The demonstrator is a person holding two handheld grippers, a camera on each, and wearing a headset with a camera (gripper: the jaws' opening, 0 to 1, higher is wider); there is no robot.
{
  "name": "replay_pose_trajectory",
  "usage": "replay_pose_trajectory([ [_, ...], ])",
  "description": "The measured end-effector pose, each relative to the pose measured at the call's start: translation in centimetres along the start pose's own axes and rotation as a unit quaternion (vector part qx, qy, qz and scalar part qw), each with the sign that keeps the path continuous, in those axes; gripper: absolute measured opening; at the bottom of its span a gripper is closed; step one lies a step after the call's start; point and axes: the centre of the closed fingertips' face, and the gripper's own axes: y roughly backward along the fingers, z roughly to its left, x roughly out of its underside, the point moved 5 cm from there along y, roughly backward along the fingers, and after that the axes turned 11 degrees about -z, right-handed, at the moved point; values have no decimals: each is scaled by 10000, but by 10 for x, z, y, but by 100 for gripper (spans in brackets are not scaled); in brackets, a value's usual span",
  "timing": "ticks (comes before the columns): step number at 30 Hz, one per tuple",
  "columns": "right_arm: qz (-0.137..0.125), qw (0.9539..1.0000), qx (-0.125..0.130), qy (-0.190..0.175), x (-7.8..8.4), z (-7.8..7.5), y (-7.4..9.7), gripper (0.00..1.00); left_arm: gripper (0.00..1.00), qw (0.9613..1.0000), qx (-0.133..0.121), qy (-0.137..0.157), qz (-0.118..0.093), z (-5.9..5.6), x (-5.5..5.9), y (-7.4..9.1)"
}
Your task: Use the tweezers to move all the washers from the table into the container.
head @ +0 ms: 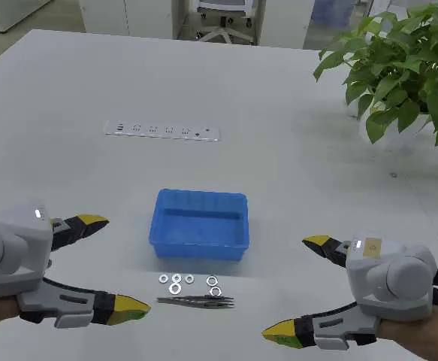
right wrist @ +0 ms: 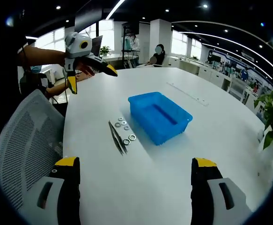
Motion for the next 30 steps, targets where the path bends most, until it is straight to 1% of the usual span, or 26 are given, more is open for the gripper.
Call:
replay_pose_trajectory([
  [11, -10, 10000, -36, 28, -2, 0, -1, 100, 100, 10000, 1, -69, 4, -1, -2, 2],
  [16, -22, 10000, -22, 39, -3, 0, 0, 100, 100, 9999, -2, -95, -37, -3, -4, 3],
  [21, -17, 10000, -6, 70, -3, 0, 0, 99, 100, 9999, 25, -122, -13, -4, -3, 3],
  [30, -42, 9999, 43, 87, -4, -2, 1, 99, 100, 9999, -1, -171, -25, 0, -4, 2],
])
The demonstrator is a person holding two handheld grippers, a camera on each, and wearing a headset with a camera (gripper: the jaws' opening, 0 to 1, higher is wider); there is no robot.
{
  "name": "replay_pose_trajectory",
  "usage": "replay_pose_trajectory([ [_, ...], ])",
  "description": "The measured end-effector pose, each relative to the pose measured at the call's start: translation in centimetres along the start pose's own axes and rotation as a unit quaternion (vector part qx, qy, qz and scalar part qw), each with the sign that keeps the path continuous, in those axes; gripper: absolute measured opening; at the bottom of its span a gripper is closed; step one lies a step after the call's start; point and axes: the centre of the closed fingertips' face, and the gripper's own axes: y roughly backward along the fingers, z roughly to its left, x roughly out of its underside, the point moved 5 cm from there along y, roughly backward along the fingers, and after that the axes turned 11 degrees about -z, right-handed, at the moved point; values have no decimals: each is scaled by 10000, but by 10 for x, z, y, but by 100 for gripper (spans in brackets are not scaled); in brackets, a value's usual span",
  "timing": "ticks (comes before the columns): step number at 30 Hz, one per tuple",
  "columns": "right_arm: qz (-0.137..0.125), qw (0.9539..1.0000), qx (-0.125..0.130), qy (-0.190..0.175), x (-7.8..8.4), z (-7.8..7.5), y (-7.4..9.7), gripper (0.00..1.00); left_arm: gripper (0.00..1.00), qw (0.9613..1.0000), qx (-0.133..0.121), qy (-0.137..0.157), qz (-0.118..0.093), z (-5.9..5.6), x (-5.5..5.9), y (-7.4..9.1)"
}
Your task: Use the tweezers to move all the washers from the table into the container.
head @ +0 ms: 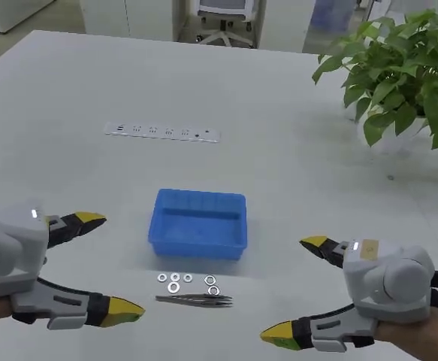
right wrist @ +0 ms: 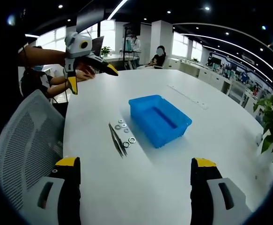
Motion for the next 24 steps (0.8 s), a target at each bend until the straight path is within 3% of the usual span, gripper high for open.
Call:
replay_pose_trajectory([
  [24, -52, 9999, 113, 25, -3, -2, 3, 98, 99, 10000, 36, -14, 9, -3, 1, -1],
])
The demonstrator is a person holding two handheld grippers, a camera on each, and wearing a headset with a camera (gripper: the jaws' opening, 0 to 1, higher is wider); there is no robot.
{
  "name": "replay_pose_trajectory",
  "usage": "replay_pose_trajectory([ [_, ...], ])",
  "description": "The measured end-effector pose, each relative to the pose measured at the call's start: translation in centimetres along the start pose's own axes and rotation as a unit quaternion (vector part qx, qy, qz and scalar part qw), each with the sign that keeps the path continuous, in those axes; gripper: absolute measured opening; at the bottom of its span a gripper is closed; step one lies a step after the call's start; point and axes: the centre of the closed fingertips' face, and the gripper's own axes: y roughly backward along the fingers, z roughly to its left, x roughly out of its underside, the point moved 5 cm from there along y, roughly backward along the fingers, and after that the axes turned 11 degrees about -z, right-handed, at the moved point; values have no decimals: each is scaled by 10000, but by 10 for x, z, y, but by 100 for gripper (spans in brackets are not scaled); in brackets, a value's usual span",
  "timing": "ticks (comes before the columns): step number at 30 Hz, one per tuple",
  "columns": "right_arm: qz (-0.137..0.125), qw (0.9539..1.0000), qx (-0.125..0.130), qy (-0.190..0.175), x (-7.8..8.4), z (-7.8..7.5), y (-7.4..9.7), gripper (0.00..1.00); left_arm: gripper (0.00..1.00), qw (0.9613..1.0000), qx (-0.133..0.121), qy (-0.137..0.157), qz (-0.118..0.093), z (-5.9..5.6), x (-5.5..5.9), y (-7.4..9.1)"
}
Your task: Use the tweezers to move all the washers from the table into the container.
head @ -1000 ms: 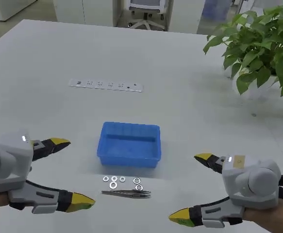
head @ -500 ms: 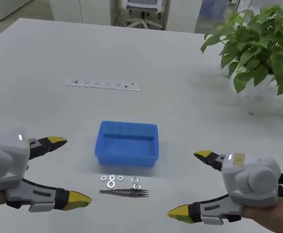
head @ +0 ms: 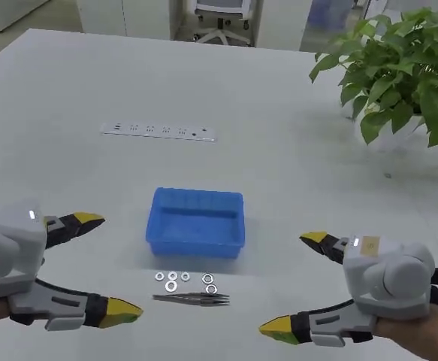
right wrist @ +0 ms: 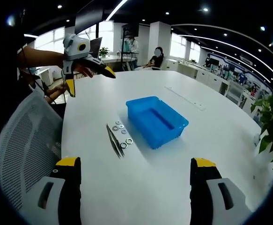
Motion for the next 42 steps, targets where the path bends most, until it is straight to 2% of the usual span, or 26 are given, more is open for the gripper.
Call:
replay_pose_trajectory([
  [26, -10, 10000, 13, 52, -2, -3, 1, 97, 99, 9999, 19, -100, 47, 1, 0, -1],
  [42, 155, 9990, -285, 301, 1, 3, -12, 90, 94, 9983, 410, -215, 354, -10, 14, -12],
])
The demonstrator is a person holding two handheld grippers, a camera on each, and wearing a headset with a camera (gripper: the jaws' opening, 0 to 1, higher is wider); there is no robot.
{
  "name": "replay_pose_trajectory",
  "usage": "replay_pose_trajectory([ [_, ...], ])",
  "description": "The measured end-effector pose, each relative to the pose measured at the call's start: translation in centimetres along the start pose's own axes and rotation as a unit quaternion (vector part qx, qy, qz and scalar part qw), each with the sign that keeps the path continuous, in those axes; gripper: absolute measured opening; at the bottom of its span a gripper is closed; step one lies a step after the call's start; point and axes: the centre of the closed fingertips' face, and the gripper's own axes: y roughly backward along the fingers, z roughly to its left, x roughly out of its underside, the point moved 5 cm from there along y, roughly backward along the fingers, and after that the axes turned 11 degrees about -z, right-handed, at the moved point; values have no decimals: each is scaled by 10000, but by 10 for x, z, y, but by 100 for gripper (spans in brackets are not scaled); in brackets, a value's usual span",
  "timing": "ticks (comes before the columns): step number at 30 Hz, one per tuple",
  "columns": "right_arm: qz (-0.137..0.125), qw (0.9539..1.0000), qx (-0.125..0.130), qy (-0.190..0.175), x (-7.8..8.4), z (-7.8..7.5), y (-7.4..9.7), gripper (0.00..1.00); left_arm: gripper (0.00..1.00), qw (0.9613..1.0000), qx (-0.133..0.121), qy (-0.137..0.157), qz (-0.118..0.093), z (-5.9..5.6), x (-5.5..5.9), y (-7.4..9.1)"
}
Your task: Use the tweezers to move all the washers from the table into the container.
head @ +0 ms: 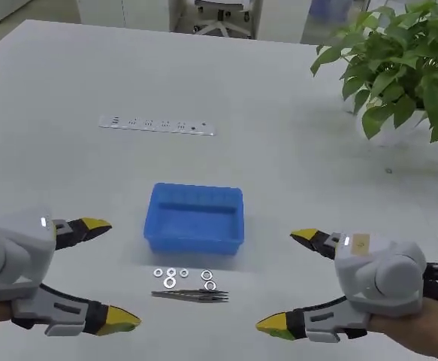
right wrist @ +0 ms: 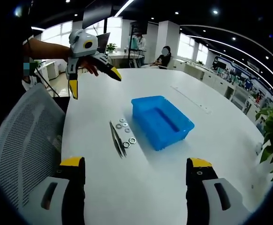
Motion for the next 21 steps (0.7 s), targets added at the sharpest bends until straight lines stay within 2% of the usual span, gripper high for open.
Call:
replay_pose_trajectory([
  [5, 123, 9997, -118, 162, 3, 3, -7, 85, 90, 9999, 133, -4, 83, -3, 5, -6],
  [9, 179, 9990, -250, 335, 4, 5, -13, 80, 83, 9993, 312, 5, 194, -6, 11, -12],
  [18, 315, 9966, -548, 522, 9, 9, -26, 68, 72, 9982, 503, -47, 330, -9, 19, -23],
  [21, 377, 9958, -612, 562, 12, 10, -31, 64, 68, 9970, 633, -104, 437, -10, 23, -27],
])
